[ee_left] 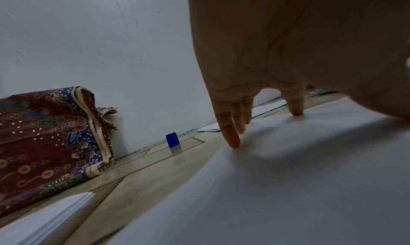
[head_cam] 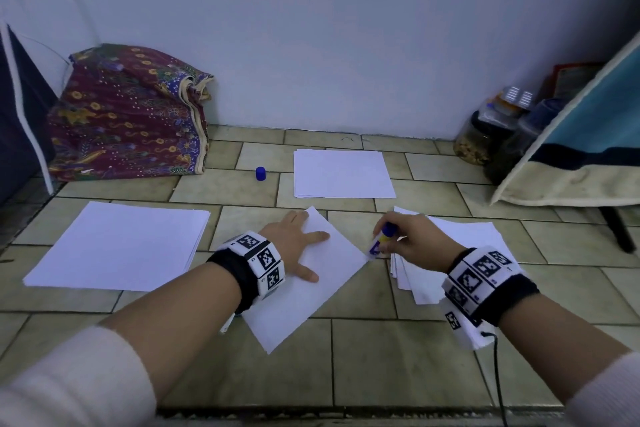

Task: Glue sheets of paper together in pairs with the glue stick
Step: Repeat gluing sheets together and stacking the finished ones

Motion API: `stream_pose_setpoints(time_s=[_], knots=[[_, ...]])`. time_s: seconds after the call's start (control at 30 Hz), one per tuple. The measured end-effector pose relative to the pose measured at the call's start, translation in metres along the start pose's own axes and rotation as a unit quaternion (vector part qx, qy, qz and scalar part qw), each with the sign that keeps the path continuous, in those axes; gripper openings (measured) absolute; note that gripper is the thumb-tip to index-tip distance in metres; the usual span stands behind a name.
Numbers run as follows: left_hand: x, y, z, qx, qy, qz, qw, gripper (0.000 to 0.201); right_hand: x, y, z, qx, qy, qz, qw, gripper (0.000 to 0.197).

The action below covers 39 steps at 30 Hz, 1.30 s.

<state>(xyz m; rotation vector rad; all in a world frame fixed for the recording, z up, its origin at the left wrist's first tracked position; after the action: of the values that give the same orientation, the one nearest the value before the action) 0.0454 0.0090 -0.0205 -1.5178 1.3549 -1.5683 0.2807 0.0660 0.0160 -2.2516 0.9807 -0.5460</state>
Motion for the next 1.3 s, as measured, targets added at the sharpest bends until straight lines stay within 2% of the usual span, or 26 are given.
stream_pose_setpoints(time_s=[0.1, 0.2, 0.37, 0.53, 0.63, 0.83, 1.0, 1.13, 1.3], knots=[[0.004, -0.001, -0.004, -0.009, -0.045, 0.028, 0.999, 0.087, -0.005, -0.005, 0.003, -0.078, 0.008, 0.091, 0.993, 0.017], [0.005, 0.001, -0.003, -0.027, -0.074, 0.059, 0.995, 0.089, -0.014, 0.0, 0.004, -0.099, 0.016, 0.132, 0.986, 0.014], [0.003, 0.005, -0.003, 0.044, -0.043, 0.049, 0.997, 0.074, -0.033, 0.017, 0.0, -0.131, 0.024, 0.148, 0.98, 0.012], [0.003, -0.001, -0.011, 0.02, -0.058, 0.035, 0.997, 0.085, -0.052, 0.029, -0.008, -0.125, 0.03, 0.153, 0.98, 0.013], [-0.002, -0.006, -0.011, 0.002, -0.055, 0.035, 0.998, 0.087, -0.065, 0.035, -0.016, -0.117, 0.036, 0.148, 0.981, 0.016], [-0.007, -0.007, -0.01, 0.07, -0.075, 0.017, 0.995, 0.082, -0.092, 0.056, -0.033, -0.085, 0.025, 0.13, 0.988, 0.019], [-0.007, -0.005, -0.008, 0.046, -0.074, -0.019, 0.996, 0.106, -0.112, 0.067, -0.041, -0.039, 0.048, 0.116, 0.991, 0.02], [-0.008, -0.003, -0.007, 0.044, -0.076, -0.019, 0.996, 0.108, -0.113, 0.063, -0.047, 0.014, 0.056, 0.075, 0.996, 0.023], [-0.01, -0.001, -0.006, 0.028, -0.08, -0.014, 0.996, 0.109, -0.093, 0.057, -0.044, 0.059, 0.021, 0.016, 0.998, 0.024]])
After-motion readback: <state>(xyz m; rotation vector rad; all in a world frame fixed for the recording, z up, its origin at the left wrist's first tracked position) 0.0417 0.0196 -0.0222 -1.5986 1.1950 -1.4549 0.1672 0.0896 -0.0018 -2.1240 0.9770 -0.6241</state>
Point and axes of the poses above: each hand's wrist, its own x-axis away from the middle knuckle, its own y-axis out of the palm, z = x × y, the point moved 1 cm from there along -x, towards the middle knuckle, and after that the axes turned 12 degrees about -x, right-handed, at the moved point
